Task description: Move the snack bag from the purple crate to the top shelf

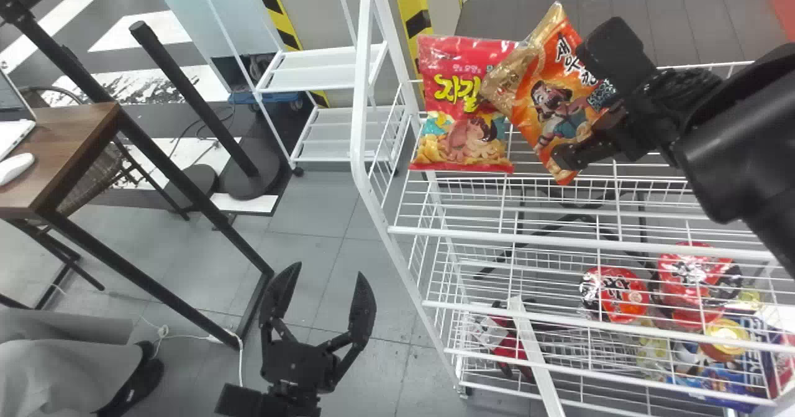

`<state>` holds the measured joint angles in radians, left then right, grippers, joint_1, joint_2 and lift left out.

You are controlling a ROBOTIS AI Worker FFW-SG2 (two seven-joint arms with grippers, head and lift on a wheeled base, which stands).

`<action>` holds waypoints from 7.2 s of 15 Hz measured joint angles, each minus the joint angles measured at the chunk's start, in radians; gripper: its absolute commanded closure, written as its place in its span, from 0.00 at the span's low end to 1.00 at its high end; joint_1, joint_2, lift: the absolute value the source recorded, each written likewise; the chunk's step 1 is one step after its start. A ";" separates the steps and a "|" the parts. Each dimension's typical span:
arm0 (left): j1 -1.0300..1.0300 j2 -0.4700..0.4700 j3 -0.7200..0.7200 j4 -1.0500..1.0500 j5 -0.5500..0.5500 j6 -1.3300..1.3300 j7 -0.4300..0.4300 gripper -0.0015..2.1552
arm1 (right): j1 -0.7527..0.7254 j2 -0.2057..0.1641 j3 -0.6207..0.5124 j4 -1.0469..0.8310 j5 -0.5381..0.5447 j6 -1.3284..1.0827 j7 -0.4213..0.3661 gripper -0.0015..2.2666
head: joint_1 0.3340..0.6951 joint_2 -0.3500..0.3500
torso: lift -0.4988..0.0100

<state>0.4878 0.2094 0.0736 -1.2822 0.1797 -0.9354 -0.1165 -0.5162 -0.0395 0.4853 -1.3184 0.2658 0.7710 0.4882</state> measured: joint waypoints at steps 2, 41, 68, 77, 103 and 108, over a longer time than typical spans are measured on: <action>0.000 -0.001 0.000 0.002 0.000 -0.001 0.000 0.05 | -0.002 0.003 0.000 0.009 0.030 -0.004 -0.001 0.02 | 1.00 0.98 | 1.00; -0.003 0.001 -0.029 0.011 -0.003 -0.015 -0.005 0.05 | 0.452 0.039 -0.100 -0.466 -0.063 -0.002 -0.450 0.86 | 1.00 0.95 | 1.00; -0.019 0.001 -0.044 0.052 -0.003 -0.071 -0.006 0.05 | 0.381 0.039 -0.079 -0.051 -0.822 -0.684 -0.685 0.86 | 1.00 0.97 | 1.00; -0.023 0.002 -0.044 0.061 -0.002 -0.084 -0.006 0.05 | 0.272 0.039 -0.085 0.016 -0.864 -0.506 -0.683 0.86 | 1.00 0.98 | 1.00; -0.029 0.012 -0.048 0.069 0.003 -0.119 -0.008 0.05 | 0.402 0.039 -0.139 -0.380 -0.738 -0.072 -0.667 0.10 | 1.00 1.00 | 1.00; -0.029 0.013 -0.047 0.067 0.003 -0.121 -0.006 0.05 | 0.635 0.039 -0.140 -0.611 -0.467 -0.160 -0.681 0.08 | 1.00 1.00 | 1.00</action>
<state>0.4585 0.2228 0.0262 -1.2153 0.1825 -1.0560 -0.1227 0.1190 0.0000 0.3448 -1.9292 -0.2016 0.6112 -0.1923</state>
